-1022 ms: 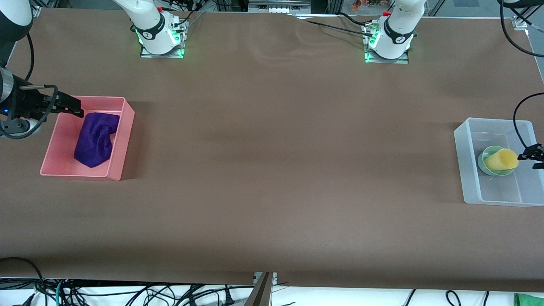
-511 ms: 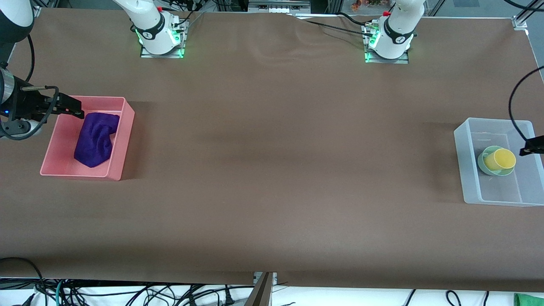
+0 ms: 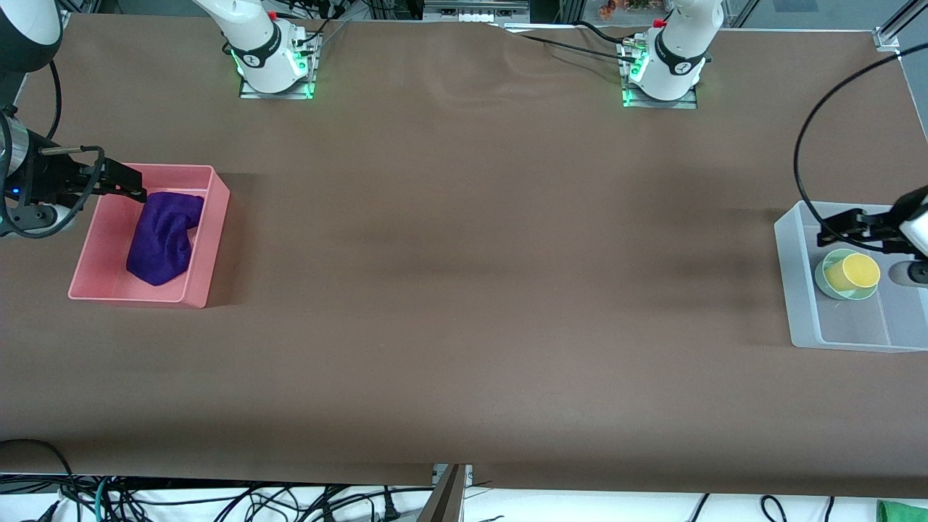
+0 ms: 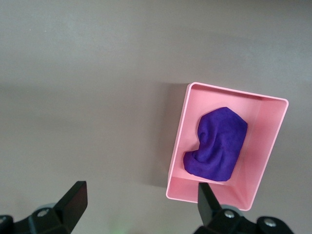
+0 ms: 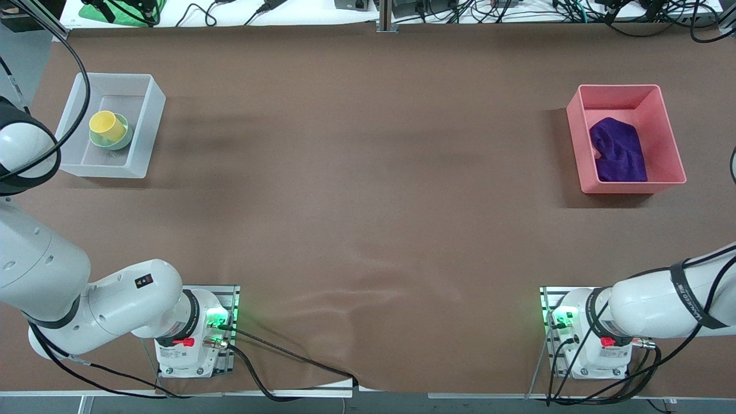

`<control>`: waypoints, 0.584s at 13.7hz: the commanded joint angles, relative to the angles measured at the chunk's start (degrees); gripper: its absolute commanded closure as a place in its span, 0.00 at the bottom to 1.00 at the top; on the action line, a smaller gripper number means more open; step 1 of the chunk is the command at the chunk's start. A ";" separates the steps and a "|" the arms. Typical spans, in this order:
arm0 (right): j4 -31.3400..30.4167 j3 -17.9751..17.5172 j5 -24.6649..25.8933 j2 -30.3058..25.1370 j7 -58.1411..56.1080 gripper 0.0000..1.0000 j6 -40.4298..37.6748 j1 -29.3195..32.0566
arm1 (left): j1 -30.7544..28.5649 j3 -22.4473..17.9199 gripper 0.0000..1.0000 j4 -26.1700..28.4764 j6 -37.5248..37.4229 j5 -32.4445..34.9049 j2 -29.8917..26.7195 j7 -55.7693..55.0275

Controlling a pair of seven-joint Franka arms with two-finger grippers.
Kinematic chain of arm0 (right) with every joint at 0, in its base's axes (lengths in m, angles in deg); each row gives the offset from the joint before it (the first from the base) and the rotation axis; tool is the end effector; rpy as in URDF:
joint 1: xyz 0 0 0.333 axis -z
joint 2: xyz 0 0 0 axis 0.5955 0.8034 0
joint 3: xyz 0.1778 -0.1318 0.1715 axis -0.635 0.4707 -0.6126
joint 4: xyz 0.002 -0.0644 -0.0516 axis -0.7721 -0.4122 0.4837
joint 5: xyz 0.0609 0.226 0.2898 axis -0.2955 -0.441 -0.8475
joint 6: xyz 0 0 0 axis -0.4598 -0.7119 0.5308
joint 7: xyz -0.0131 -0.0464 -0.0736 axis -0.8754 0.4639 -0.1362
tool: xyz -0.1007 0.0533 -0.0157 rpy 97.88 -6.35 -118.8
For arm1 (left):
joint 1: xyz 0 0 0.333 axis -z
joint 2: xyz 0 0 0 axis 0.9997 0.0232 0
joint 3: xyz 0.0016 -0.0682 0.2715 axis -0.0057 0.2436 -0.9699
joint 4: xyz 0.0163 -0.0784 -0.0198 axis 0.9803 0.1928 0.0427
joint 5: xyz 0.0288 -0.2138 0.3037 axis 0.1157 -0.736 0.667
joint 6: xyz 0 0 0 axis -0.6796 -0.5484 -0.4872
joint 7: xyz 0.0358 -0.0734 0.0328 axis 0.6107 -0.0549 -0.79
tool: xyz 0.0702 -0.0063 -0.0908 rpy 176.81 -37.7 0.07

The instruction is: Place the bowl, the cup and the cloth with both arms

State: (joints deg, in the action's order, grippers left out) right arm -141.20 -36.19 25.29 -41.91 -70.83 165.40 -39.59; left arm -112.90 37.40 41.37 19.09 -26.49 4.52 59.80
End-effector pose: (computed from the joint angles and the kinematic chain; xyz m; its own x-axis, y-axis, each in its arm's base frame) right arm 0.5712 0.0160 0.5430 0.9834 0.1443 -0.1098 0.1445 -0.9895 -0.0058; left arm 0.5987 0.0319 0.5167 0.9869 -0.0863 -0.1365 -0.0924 -0.9950 -0.0387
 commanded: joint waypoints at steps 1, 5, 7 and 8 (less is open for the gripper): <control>1.61 -0.40 0.47 0.67 0.31 0.00 -0.34 0.32 | 13.97 -18.95 0.00 9.55 2.49 -9.96 -9.03 0.01; 1.61 -0.40 0.47 0.67 0.31 0.00 -0.34 0.15 | 28.09 -32.05 0.00 28.69 13.64 -11.94 -21.94 0.27; 1.61 -0.40 0.47 0.67 0.31 0.00 -0.34 0.32 | 28.88 -31.70 0.00 27.52 12.35 -9.41 -22.06 1.50; 1.61 -0.40 0.47 0.67 0.31 0.00 -0.34 0.32 | 28.71 -31.52 0.00 27.42 12.26 -8.09 -22.23 2.03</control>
State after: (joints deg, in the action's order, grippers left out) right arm -141.17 -36.20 25.30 -41.88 -70.83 165.41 -39.59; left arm -85.15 6.50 66.26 30.00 -36.81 -15.11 60.15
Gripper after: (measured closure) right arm 0.000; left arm 0.000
